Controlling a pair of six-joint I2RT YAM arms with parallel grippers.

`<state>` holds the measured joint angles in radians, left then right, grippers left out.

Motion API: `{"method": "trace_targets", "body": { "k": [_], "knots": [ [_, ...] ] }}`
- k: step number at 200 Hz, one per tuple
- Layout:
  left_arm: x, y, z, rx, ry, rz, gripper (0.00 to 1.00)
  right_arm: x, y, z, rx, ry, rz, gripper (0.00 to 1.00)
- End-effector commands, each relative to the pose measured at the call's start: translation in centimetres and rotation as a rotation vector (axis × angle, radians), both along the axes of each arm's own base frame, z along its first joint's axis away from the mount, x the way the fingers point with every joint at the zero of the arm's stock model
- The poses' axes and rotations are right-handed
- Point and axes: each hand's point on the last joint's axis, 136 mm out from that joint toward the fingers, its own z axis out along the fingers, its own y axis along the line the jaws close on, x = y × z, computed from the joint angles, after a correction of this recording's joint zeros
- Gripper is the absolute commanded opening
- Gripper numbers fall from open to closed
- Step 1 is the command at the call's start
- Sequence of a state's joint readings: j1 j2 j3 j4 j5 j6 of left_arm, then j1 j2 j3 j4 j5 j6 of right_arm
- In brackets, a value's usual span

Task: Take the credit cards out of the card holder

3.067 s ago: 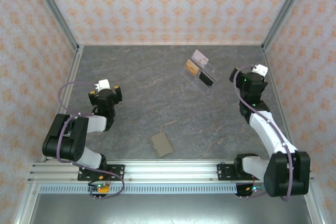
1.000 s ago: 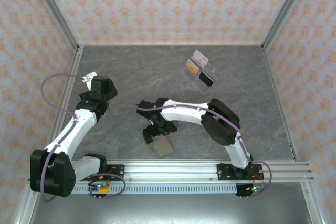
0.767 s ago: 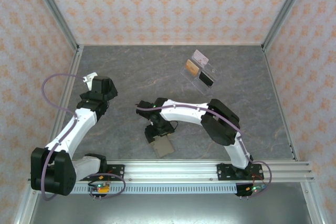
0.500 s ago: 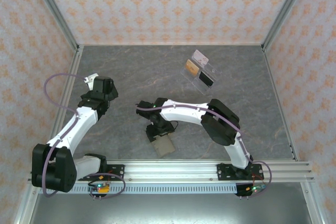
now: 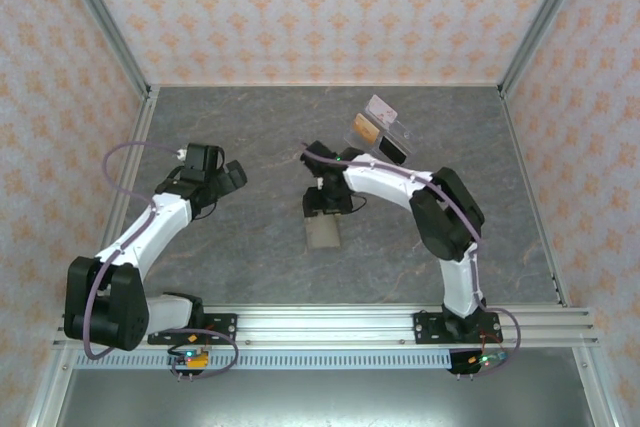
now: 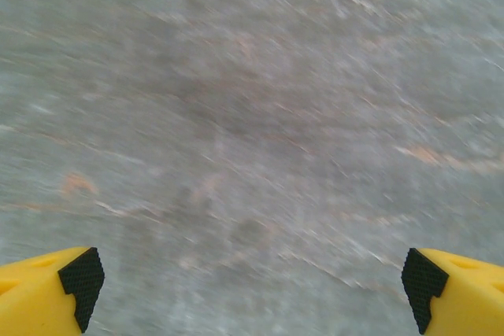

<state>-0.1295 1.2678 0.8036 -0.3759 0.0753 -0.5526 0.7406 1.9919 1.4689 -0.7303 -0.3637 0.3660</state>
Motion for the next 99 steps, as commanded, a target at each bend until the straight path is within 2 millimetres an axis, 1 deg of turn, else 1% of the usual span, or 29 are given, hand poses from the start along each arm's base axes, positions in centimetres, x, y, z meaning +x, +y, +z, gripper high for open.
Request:
{"method": "trace_targets", "body": {
  "k": [1, 20, 43, 51, 73, 99],
  "knots": [
    [-0.3, -5.5, 0.3, -0.185, 0.024, -0.156, 1.00, 1.8, 1.0, 2.1, 0.169, -0.013, -0.030, 0.62],
    [-0.7, -9.0, -0.3, -0.239, 0.026, -0.260, 1.00, 2.8, 0.8, 2.3, 0.251, 0.012, -0.065, 0.62],
    [-0.8, -12.7, -1.0, -0.314, -0.006, -0.347, 1.00, 4.0, 1.0, 2.9, 0.357, 0.054, -0.095, 0.60],
    [-0.9, -13.8, -1.4, -0.333, -0.013, -0.371, 1.00, 4.4, 1.0, 3.3, 0.389, 0.067, -0.099, 0.58],
    [-0.9, -16.5, -2.2, -0.360, -0.028, -0.436, 0.99, 5.1, 0.6, 3.9, 0.432, 0.064, -0.116, 0.58],
    [-0.8, -19.3, -2.3, -0.407, -0.051, -0.517, 0.94, 5.6, 0.7, 4.7, 0.481, 0.073, -0.124, 0.58]
  ]
}}
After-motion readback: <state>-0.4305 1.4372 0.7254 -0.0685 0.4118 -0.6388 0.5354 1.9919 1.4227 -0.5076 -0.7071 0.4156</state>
